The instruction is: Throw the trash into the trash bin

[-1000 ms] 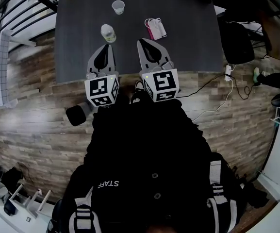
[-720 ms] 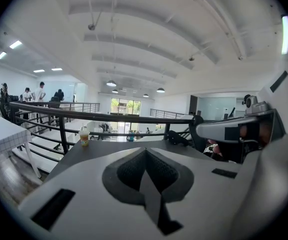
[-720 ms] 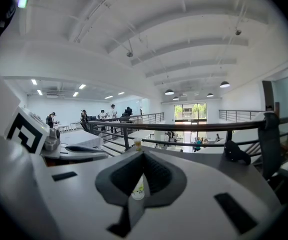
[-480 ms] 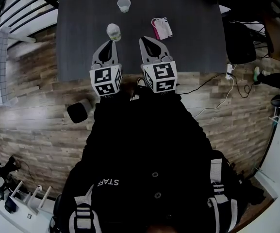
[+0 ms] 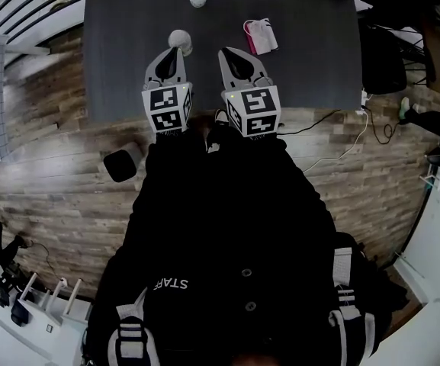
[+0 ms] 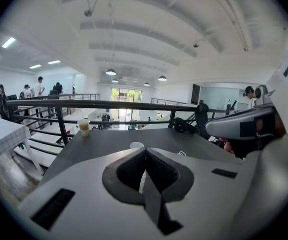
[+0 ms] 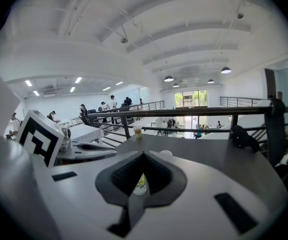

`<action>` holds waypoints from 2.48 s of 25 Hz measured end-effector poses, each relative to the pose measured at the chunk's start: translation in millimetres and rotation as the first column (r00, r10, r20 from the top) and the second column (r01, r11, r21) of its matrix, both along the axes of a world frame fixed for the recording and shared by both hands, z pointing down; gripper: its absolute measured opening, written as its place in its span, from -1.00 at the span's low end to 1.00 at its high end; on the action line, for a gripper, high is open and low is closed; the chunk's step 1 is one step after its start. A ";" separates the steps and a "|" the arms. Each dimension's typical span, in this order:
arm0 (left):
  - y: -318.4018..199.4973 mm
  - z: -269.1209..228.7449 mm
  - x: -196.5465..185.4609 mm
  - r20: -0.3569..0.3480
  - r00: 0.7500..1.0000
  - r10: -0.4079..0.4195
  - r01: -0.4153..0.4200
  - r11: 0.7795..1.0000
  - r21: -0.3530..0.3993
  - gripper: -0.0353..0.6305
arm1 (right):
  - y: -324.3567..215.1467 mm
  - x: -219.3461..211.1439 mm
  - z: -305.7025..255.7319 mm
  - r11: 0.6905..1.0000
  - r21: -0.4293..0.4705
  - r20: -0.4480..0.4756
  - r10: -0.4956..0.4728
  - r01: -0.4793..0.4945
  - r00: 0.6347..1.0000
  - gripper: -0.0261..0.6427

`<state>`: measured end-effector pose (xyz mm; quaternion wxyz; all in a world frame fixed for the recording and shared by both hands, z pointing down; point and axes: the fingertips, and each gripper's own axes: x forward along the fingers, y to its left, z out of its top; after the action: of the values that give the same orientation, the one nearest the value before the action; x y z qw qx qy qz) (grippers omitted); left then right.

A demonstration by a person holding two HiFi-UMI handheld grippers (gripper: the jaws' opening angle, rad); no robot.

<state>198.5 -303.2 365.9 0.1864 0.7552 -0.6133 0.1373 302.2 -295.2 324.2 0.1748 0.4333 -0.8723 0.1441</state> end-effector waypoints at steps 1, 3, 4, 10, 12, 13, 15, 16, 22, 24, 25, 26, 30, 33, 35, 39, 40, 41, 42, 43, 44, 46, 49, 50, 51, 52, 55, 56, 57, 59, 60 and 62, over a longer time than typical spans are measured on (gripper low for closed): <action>-3.7 2.3 -1.9 0.004 1.000 -0.001 0.001 1.000 -0.003 -0.89 | -2.1 -1.1 1.6 1.000 -0.004 -0.001 0.000 0.000 1.000 -0.88; -10.3 6.4 -5.4 0.012 1.000 -0.001 0.001 1.000 -0.009 -0.89 | -5.4 -2.9 4.5 1.000 -0.011 -0.002 0.000 0.000 1.000 -0.88; -13.0 8.6 -6.5 0.015 1.000 0.000 0.000 1.000 -0.013 -0.89 | -6.5 -3.3 5.9 1.000 -0.015 -0.003 0.000 0.000 1.000 -0.88; -26.3 21.8 -9.4 0.034 0.999 0.012 -0.011 0.999 -0.033 -0.88 | -12.9 -1.8 15.2 0.999 -0.036 -0.008 0.000 -0.001 1.000 -0.88; -28.5 26.1 -8.6 0.038 0.999 0.018 -0.017 0.999 -0.040 -0.76 | -13.5 0.5 17.9 0.999 -0.043 -0.010 0.004 -0.004 1.000 -0.88; -29.8 28.2 -8.2 0.038 0.999 0.021 -0.019 0.999 -0.045 -0.64 | -13.8 1.6 19.1 0.999 -0.046 -0.010 0.006 -0.006 1.000 -0.88; -32.3 32.3 -6.9 0.039 0.999 0.030 -0.028 0.998 -0.055 -0.50 | -14.1 3.9 21.2 0.999 -0.051 -0.010 0.011 -0.011 1.000 -0.88; -33.5 34.7 -5.7 0.041 0.998 0.038 -0.035 0.998 -0.060 -0.43 | -14.0 5.2 22.4 0.998 -0.054 -0.010 0.014 -0.014 1.000 -0.88; -45.2 56.9 -2.2 0.065 0.994 0.084 -0.076 0.991 -0.111 -0.09 | -12.8 9.7 30.6 0.997 -0.070 -0.019 0.025 -0.027 1.000 -0.88; -50.0 62.3 -2.9 0.066 0.994 0.088 -0.080 0.989 -0.122 -0.06 | -11.6 11.0 32.4 0.997 -0.077 -0.023 0.030 -0.032 0.999 -0.88; -52.3 64.4 -2.2 0.065 0.994 0.090 -0.081 0.989 -0.125 -0.06 | -11.0 12.7 33.2 0.996 -0.080 -0.026 0.033 -0.035 0.999 -0.88; -54.5 66.9 -1.0 0.065 0.994 0.092 -0.084 0.988 -0.129 -0.05 | -10.7 15.0 34.1 0.996 -0.082 -0.028 0.037 -0.039 0.999 -0.88; -58.0 78.2 0.0 0.070 0.993 0.096 -0.085 0.985 -0.147 -0.05 | -8.1 22.1 37.9 0.995 -0.088 -0.035 0.050 -0.053 0.998 -0.88; -57.5 83.8 -1.8 0.088 0.992 0.093 -0.078 0.985 -0.155 -0.05 | -5.4 25.0 39.3 0.994 -0.093 -0.037 0.055 -0.059 0.998 -0.88; -57.1 85.9 -1.6 0.092 0.992 0.087 -0.072 0.985 -0.157 -0.06 | -3.1 26.9 40.4 0.994 -0.095 -0.038 0.057 -0.060 0.998 -0.88; -55.4 88.0 -3.9 0.107 0.991 0.078 -0.062 0.987 -0.146 -0.31 | 0.2 26.6 42.0 0.994 -0.098 -0.037 0.054 -0.058 0.998 -0.88; -55.1 87.1 -3.9 0.110 0.991 0.077 -0.061 0.988 -0.140 -0.31 | 1.1 26.5 41.6 0.994 -0.097 -0.037 0.052 -0.056 0.998 -0.88; -54.8 86.1 -3.5 0.111 0.991 0.077 -0.061 0.989 -0.136 -0.31 | 2.0 26.9 41.0 0.994 -0.096 -0.036 0.050 -0.053 0.998 -0.88; -54.5 85.3 -3.0 0.112 0.991 0.076 -0.061 0.989 -0.134 -0.31 | 2.9 27.5 40.3 0.994 -0.095 -0.036 0.049 -0.052 0.998 -0.88; -54.0 84.5 -2.5 0.112 0.991 0.076 -0.061 0.989 -0.132 -0.31 | 3.8 28.2 39.8 0.994 -0.093 -0.035 0.048 -0.051 0.998 -0.88; -53.2 83.9 -2.2 0.112 0.991 0.076 -0.062 0.990 -0.130 -0.31 | 4.9 28.8 39.4 0.994 -0.092 -0.035 0.048 -0.051 0.998 -0.88; -50.7 81.5 -2.1 0.111 0.991 0.076 -0.062 0.990 -0.123 -0.31 | 7.4 29.9 38.8 0.995 -0.089 -0.033 0.048 -0.051 0.998 -0.88; -45.2 75.1 -1.8 0.109 0.991 0.075 -0.062 0.991 -0.116 -0.31 | 10.2 30.7 36.3 0.995 -0.085 -0.029 0.047 -0.049 0.998 -0.88; -42.3 72.5 -1.2 0.110 0.991 0.077 -0.063 0.991 -0.118 -0.31 | 11.2 30.9 34.8 0.996 -0.082 -0.027 0.045 -0.047 0.999 -0.88; -39.4 68.6 -0.4 0.111 0.991 0.077 -0.064 0.991 -0.115 -0.31 | 12.4 30.8 33.3 0.996 -0.079 -0.025 0.042 -0.044 0.999 -0.88; -37.0 63.4 0.4 0.112 0.991 0.076 -0.064 0.992 -0.105 -0.31 | 13.8 30.4 32.0 0.996 -0.076 -0.023 0.038 -0.040 0.999 -0.88; -28.2 48.9 1.0 0.107 0.992 0.068 -0.060 0.996 -0.072 -0.31 | 17.9 25.5 29.5 0.998 -0.066 -0.015 0.020 -0.021 1.000 -0.88; -24.0 45.6 1.0 0.104 0.993 0.064 -0.058 0.996 -0.067 -0.31 | 19.0 23.2 28.7 0.998 -0.062 -0.011 0.011 -0.012 1.000 -0.88; -19.1 43.3 1.2 0.102 0.993 0.061 -0.054 0.996 -0.066 -0.31 | 20.4 21.1 27.9 0.998 -0.058 -0.008 0.001 -0.002 1.000 -0.88; -7.1 39.8 2.4 0.102 0.993 0.056 -0.049 0.996 -0.069 -0.31 | 24.6 17.2 25.2 0.999 -0.050 -0.002 -0.021 0.021 1.000 -0.88; -0.6 36.4 2.8 0.104 0.993 0.050 -0.044 0.997 -0.068 -0.31 | 27.4 15.3 23.1 0.998 -0.045 0.001 -0.034 0.034 0.999 -0.88; 12.2 27.0 -0.4 0.111 0.993 0.029 -0.023 0.998 -0.056 -0.32 | 33.1 8.3 18.2 0.997 -0.036 0.007 -0.067 0.067 0.998 -0.88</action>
<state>198.1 -291.0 393.0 0.1703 0.7489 -0.6089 0.1985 310.4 -262.1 342.3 0.1847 0.4000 -0.8842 0.1551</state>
